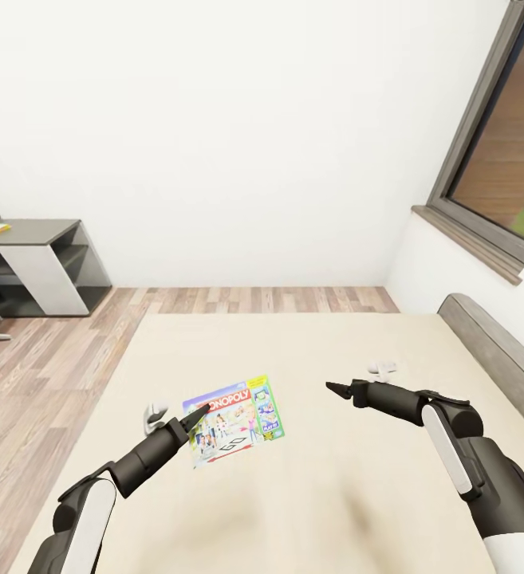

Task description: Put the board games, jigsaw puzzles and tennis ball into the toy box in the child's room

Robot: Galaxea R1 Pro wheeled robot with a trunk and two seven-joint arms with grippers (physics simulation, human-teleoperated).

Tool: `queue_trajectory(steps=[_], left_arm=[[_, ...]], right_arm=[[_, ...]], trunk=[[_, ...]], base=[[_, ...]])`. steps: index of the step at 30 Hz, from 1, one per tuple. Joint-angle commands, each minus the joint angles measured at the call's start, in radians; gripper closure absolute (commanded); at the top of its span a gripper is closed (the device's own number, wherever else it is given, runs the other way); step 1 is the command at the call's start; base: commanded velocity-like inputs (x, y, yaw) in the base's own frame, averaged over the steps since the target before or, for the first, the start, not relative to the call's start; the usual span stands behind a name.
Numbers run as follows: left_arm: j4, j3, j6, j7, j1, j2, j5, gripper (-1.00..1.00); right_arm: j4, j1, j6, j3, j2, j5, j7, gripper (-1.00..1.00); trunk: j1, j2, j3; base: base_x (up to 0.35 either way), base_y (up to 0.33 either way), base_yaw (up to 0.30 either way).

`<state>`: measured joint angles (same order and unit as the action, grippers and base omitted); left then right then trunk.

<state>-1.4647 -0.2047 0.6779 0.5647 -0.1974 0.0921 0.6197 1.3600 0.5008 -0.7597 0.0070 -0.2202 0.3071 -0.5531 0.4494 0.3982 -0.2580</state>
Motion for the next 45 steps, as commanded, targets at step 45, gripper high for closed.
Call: queue_trajectory(steps=[45], left_arm=[[0.0, -0.002, 0.006, 0.003, -0.002, 0.001, 0.001, 1.0]], right_arm=[[0.001, 0.001, -0.006, 0.001, 0.0, 0.004, 0.0, -1.0]], trunk=[[0.001, 0.002, 0.072]], base=[[0.0, 0.0, -0.001]])
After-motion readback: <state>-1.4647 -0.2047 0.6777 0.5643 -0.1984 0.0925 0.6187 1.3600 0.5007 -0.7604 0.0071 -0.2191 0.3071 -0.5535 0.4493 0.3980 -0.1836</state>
